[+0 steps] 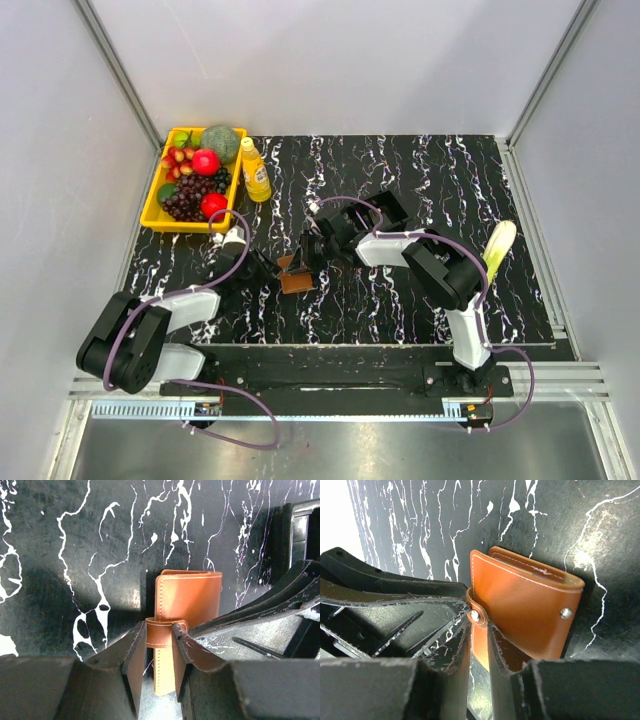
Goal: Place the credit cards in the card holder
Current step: Close the card holder at the center of the board.
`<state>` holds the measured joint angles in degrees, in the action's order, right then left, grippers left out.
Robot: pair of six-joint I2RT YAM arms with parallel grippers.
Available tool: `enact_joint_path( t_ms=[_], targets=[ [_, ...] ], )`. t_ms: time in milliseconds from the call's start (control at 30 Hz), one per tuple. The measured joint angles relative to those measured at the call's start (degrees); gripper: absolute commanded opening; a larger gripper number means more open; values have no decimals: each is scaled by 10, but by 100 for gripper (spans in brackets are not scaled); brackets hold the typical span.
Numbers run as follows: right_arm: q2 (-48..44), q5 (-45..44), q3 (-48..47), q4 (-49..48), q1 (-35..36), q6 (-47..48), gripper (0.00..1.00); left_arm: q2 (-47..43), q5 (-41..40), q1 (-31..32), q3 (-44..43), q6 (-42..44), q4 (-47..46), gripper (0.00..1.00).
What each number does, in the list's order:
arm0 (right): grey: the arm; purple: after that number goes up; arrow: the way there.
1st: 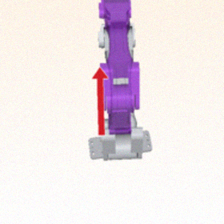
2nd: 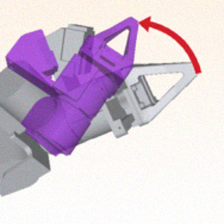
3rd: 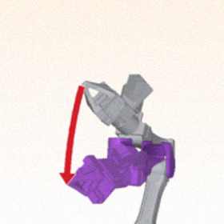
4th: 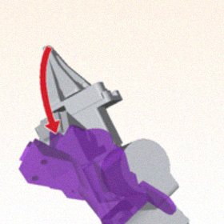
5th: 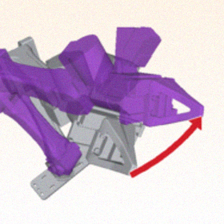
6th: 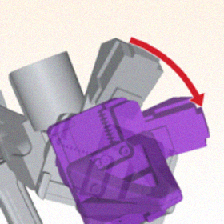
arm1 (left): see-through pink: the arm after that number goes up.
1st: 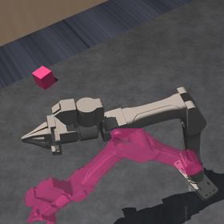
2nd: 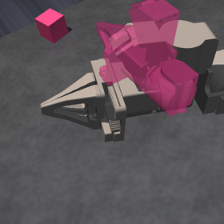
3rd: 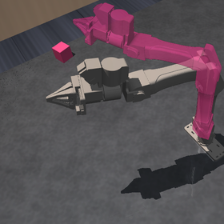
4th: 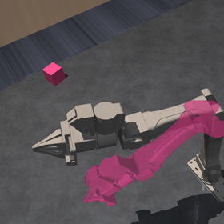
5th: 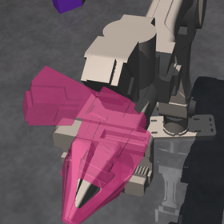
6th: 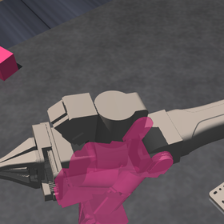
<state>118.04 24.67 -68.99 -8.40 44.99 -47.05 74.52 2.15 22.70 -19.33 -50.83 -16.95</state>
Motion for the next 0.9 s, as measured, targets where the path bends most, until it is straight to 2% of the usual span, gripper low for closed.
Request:
enact_joint_path(
  t_ms=[267,400,567,900],
  targets=[
    [0,0,2,-4,-1,0,24,18,15,-6,12,-12,-50,29],
    [-3,-4,15,-24,-2,-9,29,18,21,-7,12,-14,-60,28],
    [-38,-31,58,-48,-2,-14,30,18,38,-5,12,-17,-67,27],
    [-105,-98,64,-32,-2,19,28,30,50,-5,15,-17,-72,26]
  ],
)
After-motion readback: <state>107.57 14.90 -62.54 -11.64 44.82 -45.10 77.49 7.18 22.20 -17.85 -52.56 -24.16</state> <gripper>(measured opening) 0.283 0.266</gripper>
